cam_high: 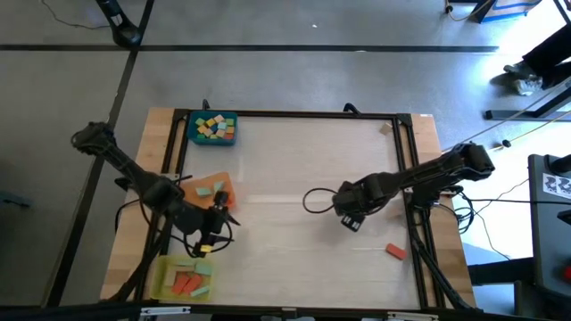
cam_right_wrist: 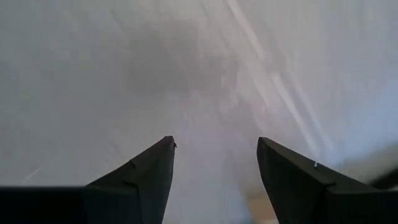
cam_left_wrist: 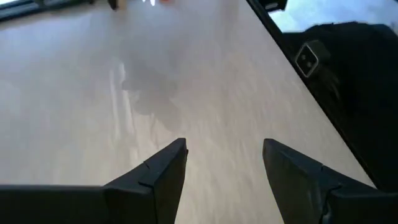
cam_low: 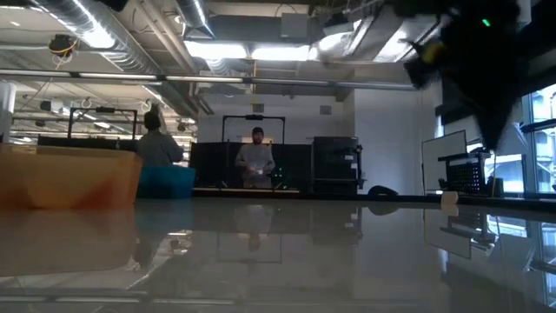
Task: Sort blocks by size
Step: Put the red rectangular block into the yellow bin
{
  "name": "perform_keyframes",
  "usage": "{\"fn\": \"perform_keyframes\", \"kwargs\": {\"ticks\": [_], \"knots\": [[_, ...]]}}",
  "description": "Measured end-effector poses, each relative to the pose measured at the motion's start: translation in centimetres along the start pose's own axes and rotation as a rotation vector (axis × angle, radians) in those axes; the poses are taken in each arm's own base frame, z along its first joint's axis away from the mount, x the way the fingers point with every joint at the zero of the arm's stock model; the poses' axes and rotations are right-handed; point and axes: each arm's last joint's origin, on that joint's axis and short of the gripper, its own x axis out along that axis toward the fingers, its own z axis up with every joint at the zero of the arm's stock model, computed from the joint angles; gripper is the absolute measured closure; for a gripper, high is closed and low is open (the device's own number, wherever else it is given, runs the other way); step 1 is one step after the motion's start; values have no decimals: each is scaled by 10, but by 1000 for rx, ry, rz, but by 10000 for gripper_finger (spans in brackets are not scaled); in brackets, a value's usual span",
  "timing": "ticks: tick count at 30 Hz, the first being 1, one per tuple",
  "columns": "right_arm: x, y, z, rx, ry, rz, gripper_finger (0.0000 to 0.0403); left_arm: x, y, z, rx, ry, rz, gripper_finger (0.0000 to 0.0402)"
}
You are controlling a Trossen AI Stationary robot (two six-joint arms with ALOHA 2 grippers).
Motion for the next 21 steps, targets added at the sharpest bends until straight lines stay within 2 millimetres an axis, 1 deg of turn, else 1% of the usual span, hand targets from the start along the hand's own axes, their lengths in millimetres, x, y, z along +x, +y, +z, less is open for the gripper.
{"fn": "perform_keyframes", "kwargs": {"ticks": [4,7,9,12,18,21], "knots": [[19,-13,-22,80,108,-8,175,2,7,4,13,-27,24,202],[30,-15,-38,136,172,26,175,3,10,5,1,-35,35,202],[31,-10,-48,158,205,64,175,4,12,6,-2,-36,39,202],[29,2,-66,150,237,70,175,4,13,6,-3,-35,44,202],[26,23,-107,135,243,59,175,4,13,6,13,-37,45,201],[25,30,-126,120,240,62,175,4,13,6,22,-37,45,201]]}}
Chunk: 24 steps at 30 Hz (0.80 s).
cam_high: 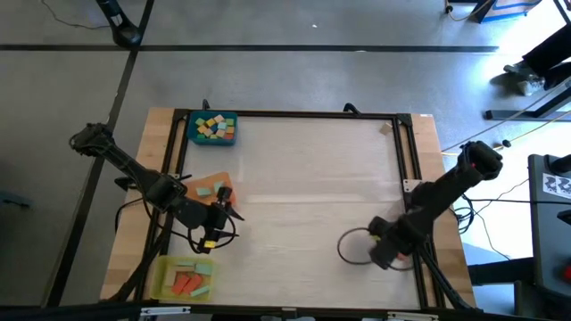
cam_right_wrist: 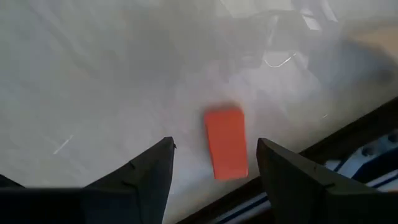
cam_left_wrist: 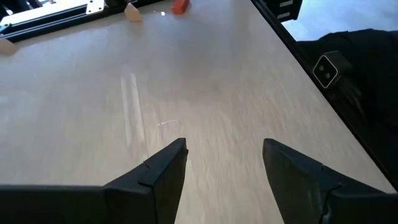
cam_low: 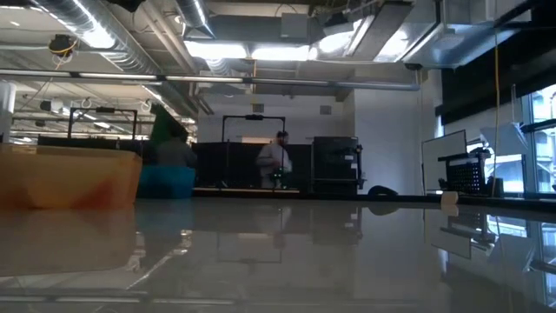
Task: Sort blocks by size
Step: Put the red rectangular block into the yellow bin
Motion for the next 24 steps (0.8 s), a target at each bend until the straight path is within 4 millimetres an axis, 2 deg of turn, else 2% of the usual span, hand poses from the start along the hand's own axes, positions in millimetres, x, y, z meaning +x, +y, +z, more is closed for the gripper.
{"fn": "perform_keyframes", "kwargs": {"ticks": [6,11,16,21,24], "knots": [[12,-2,-23,-31,-55,-37,175,0,0,0,6,1,0,202],[39,-6,-28,-81,-53,27,175,0,0,0,15,1,0,202],[59,-21,-30,-77,-2,-17,175,1,-1,0,-10,1,0,201],[62,-24,-29,-81,-2,-17,176,8,-3,-1,-2,21,2,202],[62,-24,-29,-79,2,-12,190,12,-4,-3,7,41,5,201]]}}
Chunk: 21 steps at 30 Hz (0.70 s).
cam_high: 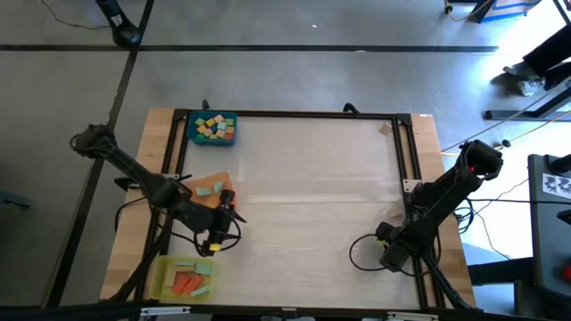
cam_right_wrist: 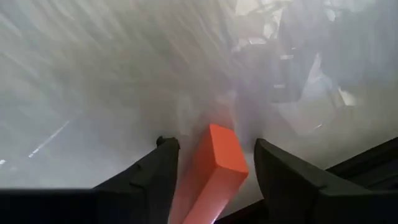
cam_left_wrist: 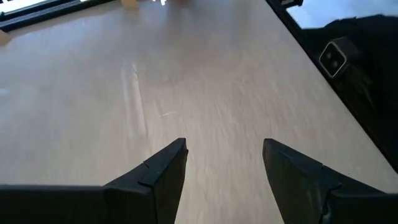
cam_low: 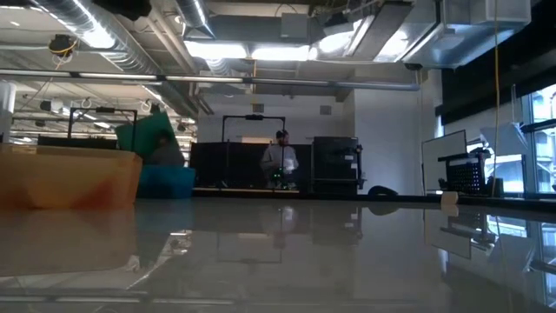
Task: Sort blocks by size
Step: Put the red rectangular block into the yellow bin
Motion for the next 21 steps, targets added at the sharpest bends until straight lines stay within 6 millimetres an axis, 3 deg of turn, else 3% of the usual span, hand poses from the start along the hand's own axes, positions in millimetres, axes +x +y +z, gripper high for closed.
{"fn": "perform_keyframes", "kwargs": {"ticks": [10,17,21], "knots": [[1,1,-3,126,111,6,343,6,-2,-2,13,24,3,202],[-11,14,2,118,77,80,349,6,-2,-1,44,20,4,202],[-29,26,16,84,-103,148,349,4,-1,-4,41,39,24,202]]}}
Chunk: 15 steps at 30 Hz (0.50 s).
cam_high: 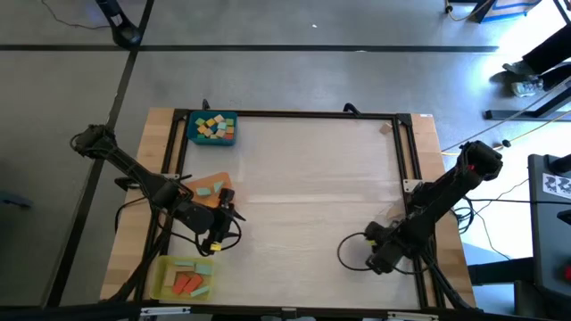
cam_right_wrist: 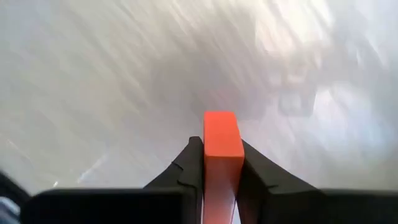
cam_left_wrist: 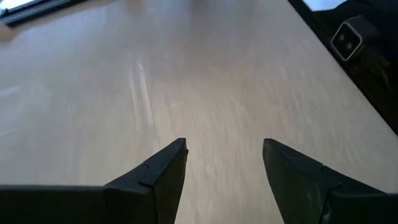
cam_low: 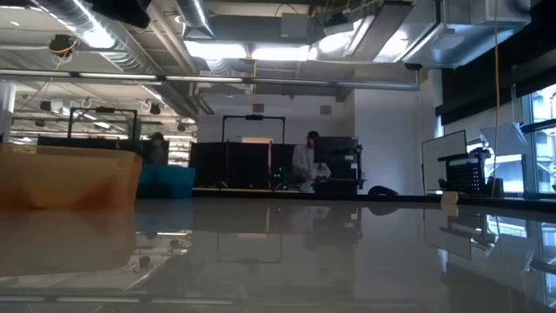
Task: Sort blocks by size
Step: Put the red rectangular block into the yellow bin
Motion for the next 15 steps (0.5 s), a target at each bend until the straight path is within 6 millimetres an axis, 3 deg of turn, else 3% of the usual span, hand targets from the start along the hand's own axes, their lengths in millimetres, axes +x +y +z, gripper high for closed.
{"fn": "perform_keyframes", "kwargs": {"ticks": [6,10,15], "knots": [[-31,27,33,-174,-366,88,339,-12,4,-2,-47,-4,-1,202],[-48,41,61,-329,-635,122,346,-20,9,-3,26,-14,46,202],[-55,48,95,-476,-901,6,339,-16,15,-22,20,-116,153,202]]}}
